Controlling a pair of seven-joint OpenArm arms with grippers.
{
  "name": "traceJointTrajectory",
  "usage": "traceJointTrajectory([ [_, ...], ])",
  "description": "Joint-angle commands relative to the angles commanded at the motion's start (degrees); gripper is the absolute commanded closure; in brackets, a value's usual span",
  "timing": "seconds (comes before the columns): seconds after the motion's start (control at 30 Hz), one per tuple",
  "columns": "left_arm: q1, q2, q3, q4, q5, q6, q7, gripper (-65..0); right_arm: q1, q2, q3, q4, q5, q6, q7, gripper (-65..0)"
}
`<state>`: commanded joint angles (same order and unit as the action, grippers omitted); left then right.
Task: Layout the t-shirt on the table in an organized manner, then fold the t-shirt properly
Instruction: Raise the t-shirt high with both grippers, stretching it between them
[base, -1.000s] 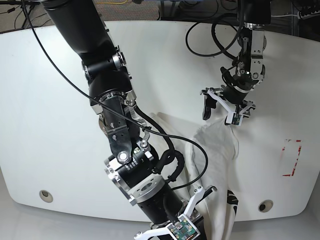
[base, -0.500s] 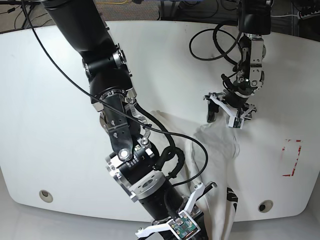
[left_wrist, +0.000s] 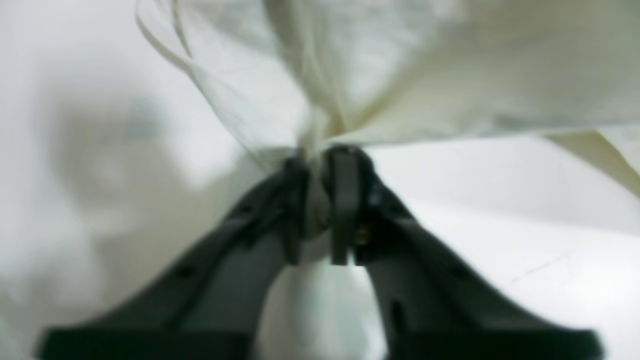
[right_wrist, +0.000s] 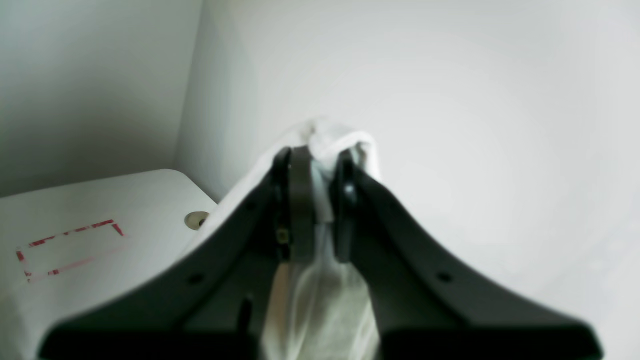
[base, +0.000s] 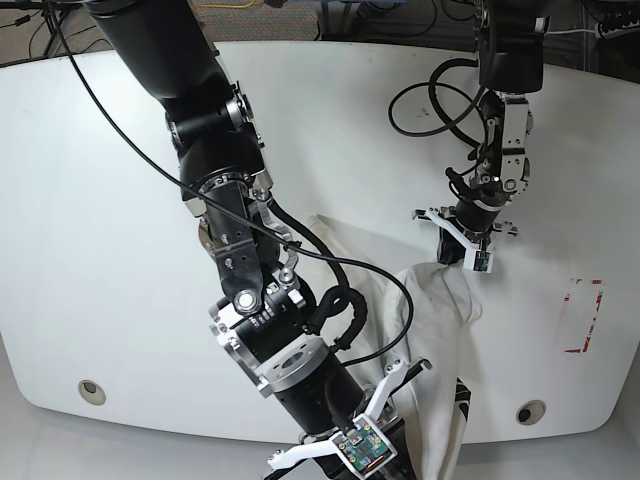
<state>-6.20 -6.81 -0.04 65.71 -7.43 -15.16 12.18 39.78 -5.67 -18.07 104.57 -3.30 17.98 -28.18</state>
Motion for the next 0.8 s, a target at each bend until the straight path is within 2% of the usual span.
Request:
traceJointTrajectory([
  [0.2, 1.67, -1.67, -2.73, 8.0, -0.18, 0.0, 0.97, 0.0, -1.58, 2.29, 1.14, 0.26, 0.35, 0.0, 0.0, 0.0],
  [0.53, 2.29, -2.11, -13.45, 26.64, -0.35, -0.35, 12.92, 0.0, -5.36, 5.89, 4.92, 1.93, 0.53, -0.26, -0.09, 0.0],
  [0.8, -0.7, -2.11, -17.58, 36.48, -1.76, -0.44, 19.6, 0.0, -5.63, 7.74, 7.74, 1.93, 0.53, -0.26, -0.18, 0.0],
])
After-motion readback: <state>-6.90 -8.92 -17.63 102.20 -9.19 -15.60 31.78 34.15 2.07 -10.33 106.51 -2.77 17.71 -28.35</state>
